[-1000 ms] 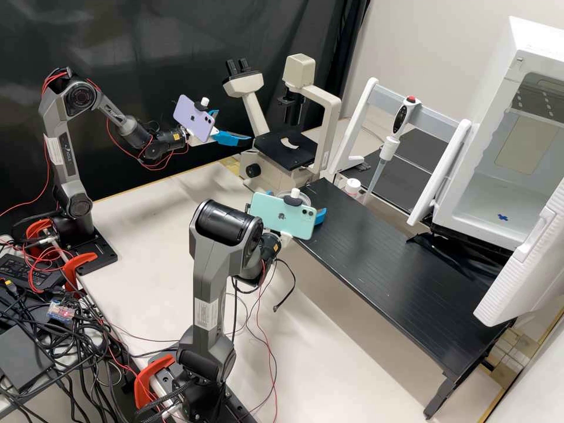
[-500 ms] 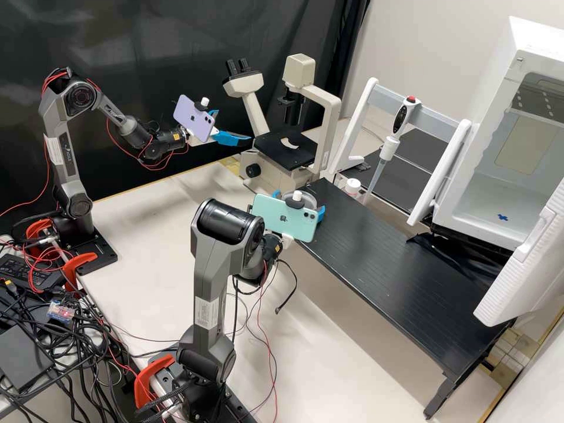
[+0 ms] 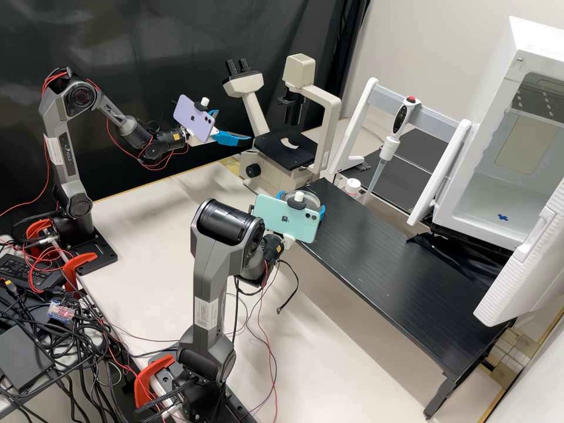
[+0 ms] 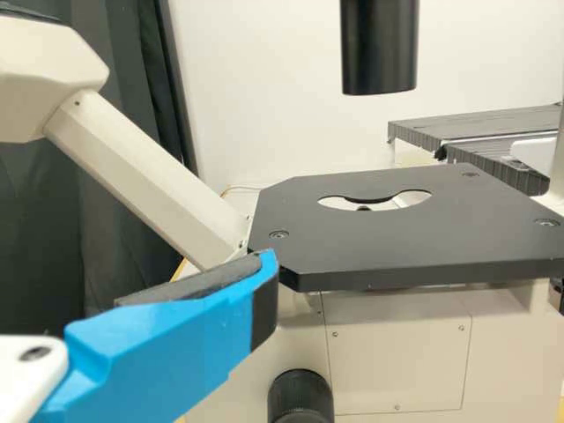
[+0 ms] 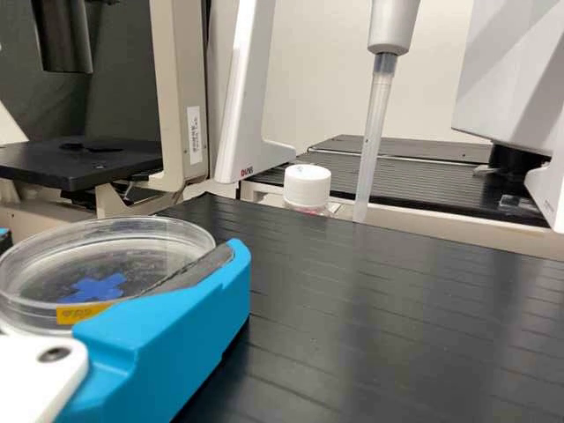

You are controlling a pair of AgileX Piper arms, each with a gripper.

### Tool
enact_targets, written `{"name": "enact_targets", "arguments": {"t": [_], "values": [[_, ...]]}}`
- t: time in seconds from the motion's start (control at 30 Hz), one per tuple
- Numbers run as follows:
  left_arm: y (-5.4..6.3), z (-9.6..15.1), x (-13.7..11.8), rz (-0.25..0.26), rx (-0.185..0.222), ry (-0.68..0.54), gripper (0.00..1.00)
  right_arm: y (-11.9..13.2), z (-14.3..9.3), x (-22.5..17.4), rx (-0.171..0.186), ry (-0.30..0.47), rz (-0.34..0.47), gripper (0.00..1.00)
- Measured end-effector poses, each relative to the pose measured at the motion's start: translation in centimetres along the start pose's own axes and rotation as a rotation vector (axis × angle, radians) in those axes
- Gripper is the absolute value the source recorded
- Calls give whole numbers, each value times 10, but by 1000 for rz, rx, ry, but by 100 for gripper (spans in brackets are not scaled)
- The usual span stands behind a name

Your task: Move the petri dish to the incubator

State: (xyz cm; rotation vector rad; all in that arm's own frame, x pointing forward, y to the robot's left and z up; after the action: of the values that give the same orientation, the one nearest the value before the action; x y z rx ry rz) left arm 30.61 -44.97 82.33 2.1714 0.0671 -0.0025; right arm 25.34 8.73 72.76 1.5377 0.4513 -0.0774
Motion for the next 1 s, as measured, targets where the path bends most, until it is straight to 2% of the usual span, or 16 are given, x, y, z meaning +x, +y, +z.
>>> {"name": "enact_targets", "arguments": {"t": [0.4, 0.63, 0.77, 0.83, 1.0], "values": [[0, 0, 0, 0, 0, 0, 100, 9, 0, -11, -6, 4, 15, 0], [0, 0, 0, 0, 0, 0, 100, 35, 7, -44, -20, -34, 126, 0], [0, 0, 0, 0, 0, 0, 100, 55, 15, -58, -49, -53, 207, 0], [0, 0, 0, 0, 0, 0, 100, 65, 21, -64, -63, -64, 243, 0], [0, 0, 0, 0, 0, 0, 100, 91, 41, -73, -69, -102, 319, 0]]}}
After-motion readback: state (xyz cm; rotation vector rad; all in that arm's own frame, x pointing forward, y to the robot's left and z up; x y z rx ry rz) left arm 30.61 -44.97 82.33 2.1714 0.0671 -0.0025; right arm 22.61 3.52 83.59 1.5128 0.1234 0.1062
